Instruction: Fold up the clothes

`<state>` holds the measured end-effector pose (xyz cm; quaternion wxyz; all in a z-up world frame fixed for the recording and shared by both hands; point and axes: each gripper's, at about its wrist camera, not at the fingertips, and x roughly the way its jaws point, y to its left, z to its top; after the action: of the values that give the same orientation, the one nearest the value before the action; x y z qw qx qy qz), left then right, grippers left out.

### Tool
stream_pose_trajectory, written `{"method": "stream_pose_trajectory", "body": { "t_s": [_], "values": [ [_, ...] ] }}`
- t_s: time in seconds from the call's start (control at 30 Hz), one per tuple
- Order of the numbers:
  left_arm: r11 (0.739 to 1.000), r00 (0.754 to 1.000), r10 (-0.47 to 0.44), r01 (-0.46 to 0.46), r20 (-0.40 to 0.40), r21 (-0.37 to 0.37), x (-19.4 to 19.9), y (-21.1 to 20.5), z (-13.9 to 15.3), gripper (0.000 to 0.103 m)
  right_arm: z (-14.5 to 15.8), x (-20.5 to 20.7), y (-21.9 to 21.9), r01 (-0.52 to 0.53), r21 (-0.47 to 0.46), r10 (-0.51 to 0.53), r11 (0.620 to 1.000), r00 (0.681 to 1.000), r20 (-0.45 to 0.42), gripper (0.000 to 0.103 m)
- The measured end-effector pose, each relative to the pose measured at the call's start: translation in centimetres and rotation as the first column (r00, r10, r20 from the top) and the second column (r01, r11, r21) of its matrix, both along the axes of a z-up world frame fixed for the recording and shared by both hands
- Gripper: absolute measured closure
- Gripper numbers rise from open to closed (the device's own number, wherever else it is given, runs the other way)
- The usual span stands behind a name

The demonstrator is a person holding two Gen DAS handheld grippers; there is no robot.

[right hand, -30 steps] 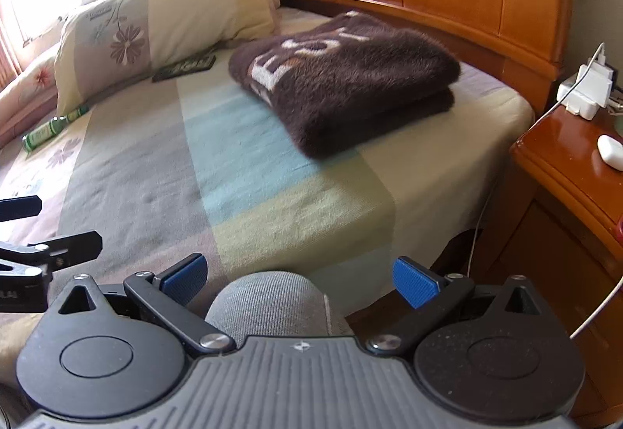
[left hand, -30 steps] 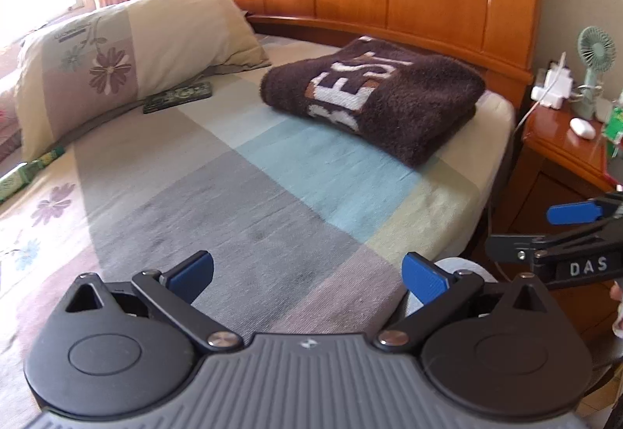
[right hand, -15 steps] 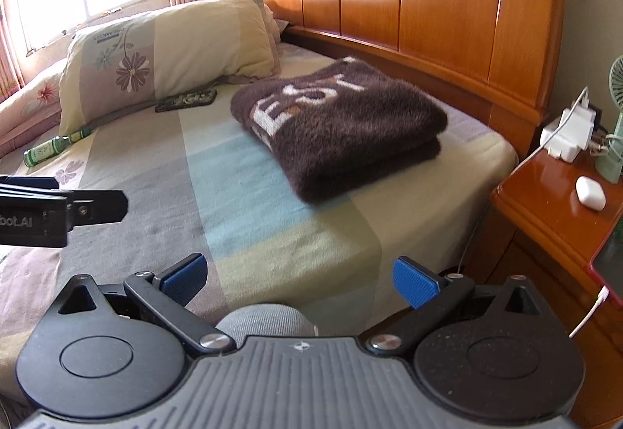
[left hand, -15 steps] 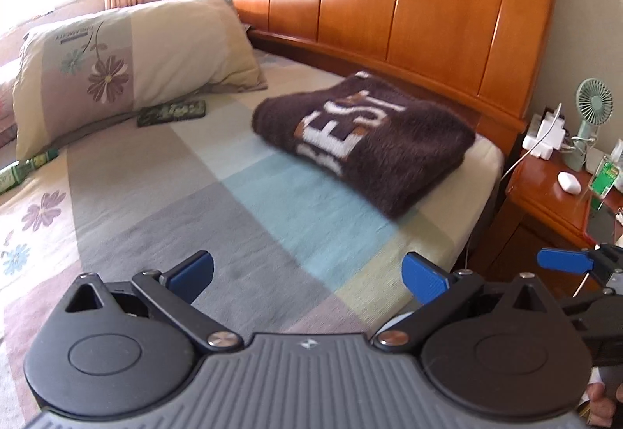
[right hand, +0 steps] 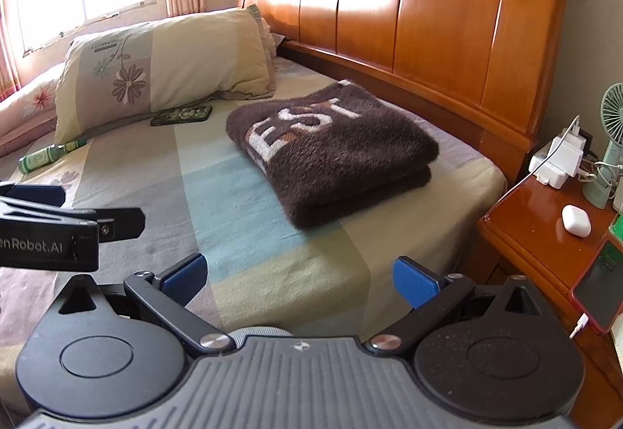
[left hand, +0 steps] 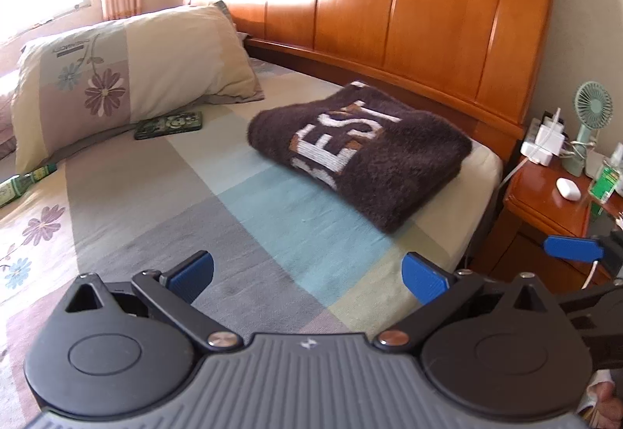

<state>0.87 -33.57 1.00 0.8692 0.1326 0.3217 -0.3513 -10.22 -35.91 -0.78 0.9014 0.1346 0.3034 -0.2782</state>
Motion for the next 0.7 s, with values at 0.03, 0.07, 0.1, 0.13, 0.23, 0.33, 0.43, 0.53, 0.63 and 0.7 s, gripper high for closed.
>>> {"method": "stream_pose_trajectory", "body": {
  "t_s": [0.03,0.07,0.1,0.13,0.23,0.33,0.43,0.53,0.63,0.7],
  "values": [
    [1.000,1.000,0.006,-0.006,0.000,0.001,0.00,0.02,-0.03,0.001,0.06,0.03,-0.04,0.000,-0.001,0.000,1.000,1.000,-0.001,0.000],
    [1.000,1.000,0.008,-0.008,-0.002,-0.002,0.03,0.09,-0.06,0.001,0.08,0.06,-0.01,-0.002,-0.003,0.002,1.000,1.000,-0.002,0.000],
    [1.000,1.000,0.010,-0.010,-0.006,-0.004,0.07,0.17,-0.10,0.001,0.10,0.10,0.03,-0.004,-0.006,0.004,1.000,1.000,-0.004,0.000],
    [1.000,1.000,0.012,-0.012,-0.009,-0.006,0.12,0.25,-0.14,0.001,0.11,0.15,0.06,-0.005,-0.009,0.005,1.000,1.000,-0.007,0.000],
    [1.000,1.000,0.024,-0.024,0.001,0.001,0.14,0.42,-0.19,0.001,0.15,0.19,0.09,-0.004,-0.013,0.004,1.000,1.000,-0.010,0.000],
    [0.999,0.999,0.036,-0.036,0.006,0.006,0.35,0.58,-0.18,0.001,0.21,0.12,0.04,-0.001,-0.015,0.001,1.000,1.000,-0.009,0.000],
    [0.999,0.999,0.049,-0.049,0.002,0.011,0.57,0.77,-0.21,0.001,0.22,-0.05,-0.19,0.008,-0.015,-0.008,1.000,1.000,-0.006,0.000],
    [0.999,0.999,0.051,-0.051,0.001,0.016,0.58,0.82,-0.27,0.001,0.34,-0.04,-0.39,0.014,-0.012,-0.014,1.000,1.000,-0.002,0.000],
    [0.999,0.999,0.050,-0.050,0.000,0.018,0.48,0.89,-0.29,0.001,0.58,0.06,-0.54,0.013,-0.016,-0.013,1.000,1.000,0.004,0.000],
    [0.999,0.999,0.051,-0.051,-0.002,0.016,0.43,0.94,-0.30,0.001,0.71,0.11,-0.60,0.008,-0.016,-0.008,1.000,1.000,0.009,0.000]
  ]
}}
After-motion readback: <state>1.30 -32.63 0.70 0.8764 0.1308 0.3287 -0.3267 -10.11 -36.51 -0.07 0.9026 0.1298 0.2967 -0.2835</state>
